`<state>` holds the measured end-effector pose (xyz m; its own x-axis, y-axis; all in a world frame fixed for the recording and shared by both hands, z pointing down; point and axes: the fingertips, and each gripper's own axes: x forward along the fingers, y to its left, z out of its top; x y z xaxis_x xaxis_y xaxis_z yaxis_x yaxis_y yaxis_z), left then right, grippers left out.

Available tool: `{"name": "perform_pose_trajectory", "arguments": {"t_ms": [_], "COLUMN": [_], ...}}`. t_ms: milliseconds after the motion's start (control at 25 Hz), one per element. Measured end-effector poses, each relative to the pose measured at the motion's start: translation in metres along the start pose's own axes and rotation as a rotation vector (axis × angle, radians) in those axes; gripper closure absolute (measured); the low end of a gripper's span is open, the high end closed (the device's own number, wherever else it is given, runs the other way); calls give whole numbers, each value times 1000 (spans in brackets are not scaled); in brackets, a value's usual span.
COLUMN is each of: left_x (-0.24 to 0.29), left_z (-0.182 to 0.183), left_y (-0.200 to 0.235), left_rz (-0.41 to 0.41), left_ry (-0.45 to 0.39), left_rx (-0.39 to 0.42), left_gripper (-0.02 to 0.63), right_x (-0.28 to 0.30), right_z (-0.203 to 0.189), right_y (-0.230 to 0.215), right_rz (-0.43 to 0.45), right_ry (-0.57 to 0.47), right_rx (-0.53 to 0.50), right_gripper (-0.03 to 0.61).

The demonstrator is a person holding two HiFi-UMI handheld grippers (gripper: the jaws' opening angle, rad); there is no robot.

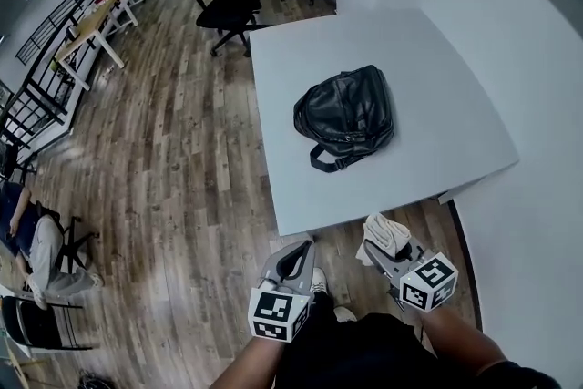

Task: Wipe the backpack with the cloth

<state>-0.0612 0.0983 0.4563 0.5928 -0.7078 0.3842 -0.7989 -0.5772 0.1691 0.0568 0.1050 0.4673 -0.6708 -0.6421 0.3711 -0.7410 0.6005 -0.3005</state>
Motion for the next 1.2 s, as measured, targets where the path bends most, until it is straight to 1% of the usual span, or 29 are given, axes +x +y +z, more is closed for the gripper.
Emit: {"name": "perform_pose_trajectory", "arguments": {"t_ms": [320,600,720,880,1080,1200], "left_x": [40,67,77,89,101,114], "left_z": [27,42,43,49,57,56], "left_y": [25,49,50,40,33,34], "left_rz": [-124,-199,-228,-276,-296,-280], "left_ry": [-15,-31,-27,-22,-28,-27], "left_rx": [47,79,74,80,82,74], "left_gripper": [607,607,607,607,607,607], "right_x": [23,38,35,23,10,10], "right_z": [29,40,45,55,60,60], "right_y": [-24,-36,-43,-57,-74,-93], "right_rz": [-116,-201,-235,-294,-335,-336], "right_ry": [-45,-70,-73,-88,-95,-91], "right_rx": [0,14,13,17,25,23], "right_gripper": [477,478,477,479,477,478]}}
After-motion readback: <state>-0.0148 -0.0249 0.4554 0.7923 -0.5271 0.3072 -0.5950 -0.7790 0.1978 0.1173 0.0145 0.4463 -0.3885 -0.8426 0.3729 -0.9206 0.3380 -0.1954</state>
